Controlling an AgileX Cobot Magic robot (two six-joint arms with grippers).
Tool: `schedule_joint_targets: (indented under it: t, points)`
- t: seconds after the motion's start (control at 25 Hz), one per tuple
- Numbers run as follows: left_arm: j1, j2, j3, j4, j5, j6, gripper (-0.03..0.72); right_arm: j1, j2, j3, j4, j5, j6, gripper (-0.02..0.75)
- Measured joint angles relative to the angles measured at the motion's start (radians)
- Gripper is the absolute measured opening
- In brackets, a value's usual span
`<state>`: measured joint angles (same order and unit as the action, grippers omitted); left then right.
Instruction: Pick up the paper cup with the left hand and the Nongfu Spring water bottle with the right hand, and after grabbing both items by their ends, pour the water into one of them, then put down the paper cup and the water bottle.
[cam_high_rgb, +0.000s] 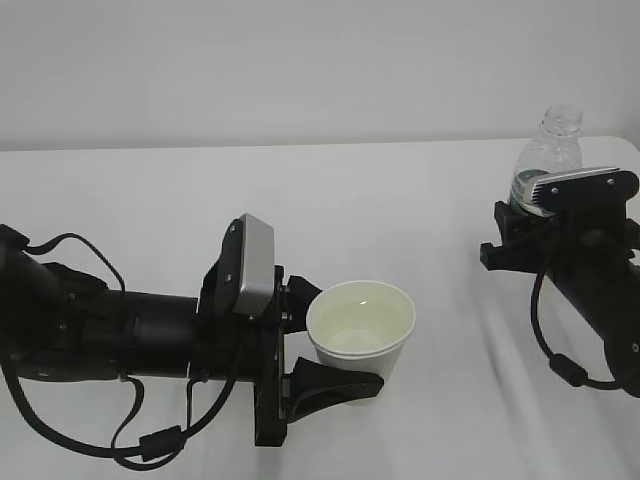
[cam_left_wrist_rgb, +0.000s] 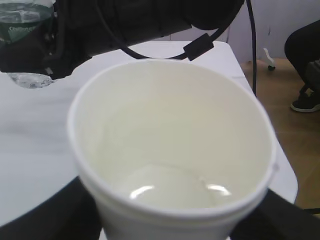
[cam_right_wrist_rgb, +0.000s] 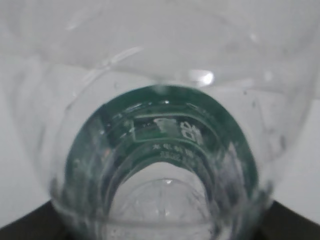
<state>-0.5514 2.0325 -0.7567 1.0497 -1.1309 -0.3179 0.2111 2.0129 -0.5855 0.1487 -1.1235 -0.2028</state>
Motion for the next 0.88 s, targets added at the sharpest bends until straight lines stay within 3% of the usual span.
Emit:
schedule_joint_targets:
  t: [0.88]
  points:
    - [0.000, 0.000, 0.000, 0.000, 0.000, 0.000, 0.481, 0.000, 0.167, -0.122, 0.000, -0.008, 0.096, 0.419]
